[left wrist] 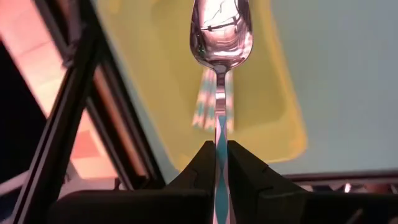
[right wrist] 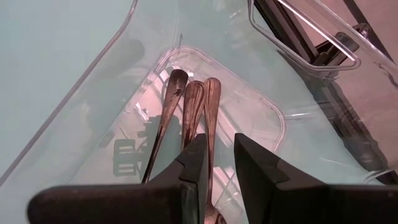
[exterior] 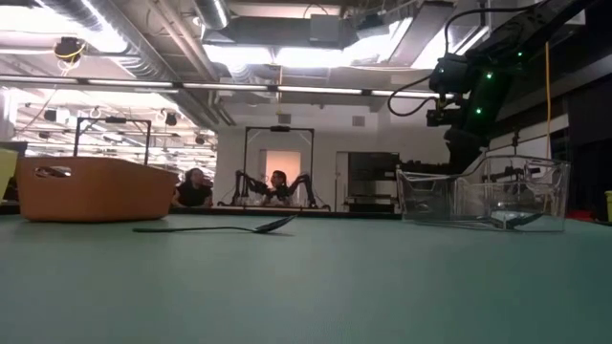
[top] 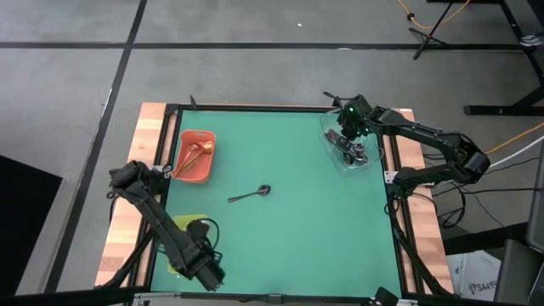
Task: Sort silverware by color (type)
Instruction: Put the blue patterned spoon into the yellow bin
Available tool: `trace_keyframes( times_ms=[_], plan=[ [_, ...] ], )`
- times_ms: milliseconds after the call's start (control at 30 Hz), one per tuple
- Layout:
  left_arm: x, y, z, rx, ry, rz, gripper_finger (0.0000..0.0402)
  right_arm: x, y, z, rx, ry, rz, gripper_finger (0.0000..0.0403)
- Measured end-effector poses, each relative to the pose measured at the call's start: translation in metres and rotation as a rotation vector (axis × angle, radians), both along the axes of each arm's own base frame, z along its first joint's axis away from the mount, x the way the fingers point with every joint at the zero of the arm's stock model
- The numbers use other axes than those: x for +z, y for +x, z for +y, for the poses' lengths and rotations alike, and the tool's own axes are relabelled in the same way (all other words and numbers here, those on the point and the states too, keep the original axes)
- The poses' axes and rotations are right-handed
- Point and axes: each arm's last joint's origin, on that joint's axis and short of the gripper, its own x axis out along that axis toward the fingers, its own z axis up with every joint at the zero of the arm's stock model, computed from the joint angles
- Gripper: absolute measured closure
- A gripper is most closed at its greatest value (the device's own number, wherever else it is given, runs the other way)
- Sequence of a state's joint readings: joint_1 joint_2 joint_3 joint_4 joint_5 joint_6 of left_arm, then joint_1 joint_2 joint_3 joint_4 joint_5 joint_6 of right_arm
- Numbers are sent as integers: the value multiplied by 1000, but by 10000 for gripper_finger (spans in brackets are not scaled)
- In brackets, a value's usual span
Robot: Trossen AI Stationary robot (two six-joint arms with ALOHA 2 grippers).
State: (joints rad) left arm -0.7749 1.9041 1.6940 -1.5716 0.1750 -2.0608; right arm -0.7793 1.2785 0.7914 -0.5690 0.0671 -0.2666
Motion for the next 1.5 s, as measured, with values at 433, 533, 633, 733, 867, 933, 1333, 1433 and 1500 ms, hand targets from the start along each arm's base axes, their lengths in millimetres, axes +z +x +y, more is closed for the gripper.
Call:
trace_keyframes(
  times_ms=[433,533,633,733,867,933,1333,1433,1500],
  plan=[
    [-37,-23,-6,25,136,21,385,0,0,0,0,-1,0,333],
    [-45,-24,-2,7,180,2,385,0,0,0,0,0,0,333],
    [-54,-25,0,-12,203,-12,385,0,0,0,0,0,0,333],
    [-63,-26,1,-66,184,-14,385,0,0,0,0,0,0,333],
    [-79,-26,2,-119,149,-33,385,0,0,0,0,-1,0,333],
    [-86,-27,3,-142,133,-42,385,0,0,0,0,-1,0,333],
    [-114,-34,11,-229,111,-35,378,0,0,0,0,0,0,333],
    [-116,-35,12,-230,108,-38,369,0,0,0,0,0,0,333],
    [-116,-35,12,-231,107,-38,366,0,0,0,0,0,0,333]
  ],
)
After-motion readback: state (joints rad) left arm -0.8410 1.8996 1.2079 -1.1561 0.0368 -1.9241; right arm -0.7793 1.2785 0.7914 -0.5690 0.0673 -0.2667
